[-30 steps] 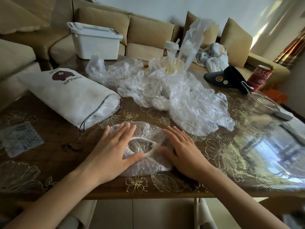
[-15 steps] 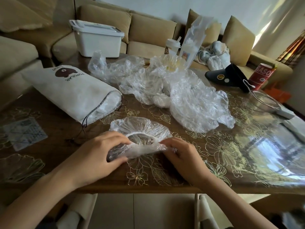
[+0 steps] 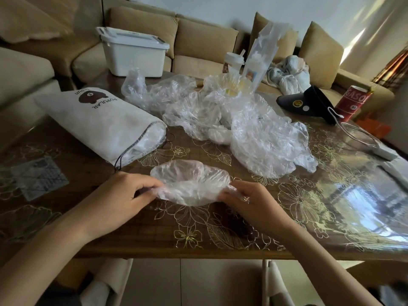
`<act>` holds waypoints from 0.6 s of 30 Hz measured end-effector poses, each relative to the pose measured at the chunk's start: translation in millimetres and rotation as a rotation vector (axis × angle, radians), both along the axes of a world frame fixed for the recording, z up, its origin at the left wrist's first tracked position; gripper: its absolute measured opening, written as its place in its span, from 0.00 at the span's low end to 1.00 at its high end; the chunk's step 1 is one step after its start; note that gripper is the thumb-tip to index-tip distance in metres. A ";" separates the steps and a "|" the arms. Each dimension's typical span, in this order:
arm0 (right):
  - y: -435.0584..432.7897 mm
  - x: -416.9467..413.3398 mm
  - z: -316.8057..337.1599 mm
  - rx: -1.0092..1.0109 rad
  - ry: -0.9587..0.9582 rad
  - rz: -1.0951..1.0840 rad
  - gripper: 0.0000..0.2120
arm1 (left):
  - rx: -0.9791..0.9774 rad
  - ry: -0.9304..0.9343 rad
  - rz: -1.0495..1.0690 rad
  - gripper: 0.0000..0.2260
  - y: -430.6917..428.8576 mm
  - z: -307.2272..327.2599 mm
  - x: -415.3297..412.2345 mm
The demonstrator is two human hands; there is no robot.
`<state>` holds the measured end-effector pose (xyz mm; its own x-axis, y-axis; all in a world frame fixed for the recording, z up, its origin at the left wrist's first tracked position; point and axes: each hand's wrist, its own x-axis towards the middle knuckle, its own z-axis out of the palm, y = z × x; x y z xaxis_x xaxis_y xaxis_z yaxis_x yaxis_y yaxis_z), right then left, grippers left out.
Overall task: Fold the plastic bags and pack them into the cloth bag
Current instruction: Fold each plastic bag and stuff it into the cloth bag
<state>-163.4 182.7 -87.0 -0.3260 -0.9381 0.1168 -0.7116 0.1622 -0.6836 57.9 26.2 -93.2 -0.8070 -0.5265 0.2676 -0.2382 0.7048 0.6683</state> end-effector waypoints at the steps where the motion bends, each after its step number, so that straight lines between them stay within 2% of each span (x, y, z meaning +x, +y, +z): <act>1: 2.5 -1.8 1.1 0.014 0.005 0.011 0.15 | 0.017 -0.016 -0.011 0.10 1.1 1.7 0.9; 4: 2.9 -1.4 7.2 0.062 -0.031 0.001 0.16 | 0.037 -0.063 -0.016 0.11 1.9 3.2 -2.3; 7: -7.7 -2.1 7.3 0.096 -0.114 -0.072 0.18 | 0.189 -0.016 0.023 0.06 -4.4 6.8 -9.3; 9: -18.0 -3.1 4.1 0.089 -0.097 -0.170 0.20 | 0.259 0.045 0.078 0.15 -9.0 3.6 -16.3; 13: -36.0 0.1 -2.7 0.108 0.146 -0.361 0.21 | -0.019 0.059 0.331 0.20 -5.4 -8.4 -36.9; 18: -47.6 9.7 -9.4 0.189 0.387 -0.490 0.19 | -0.287 -0.073 0.545 0.18 0.7 -12.1 -54.0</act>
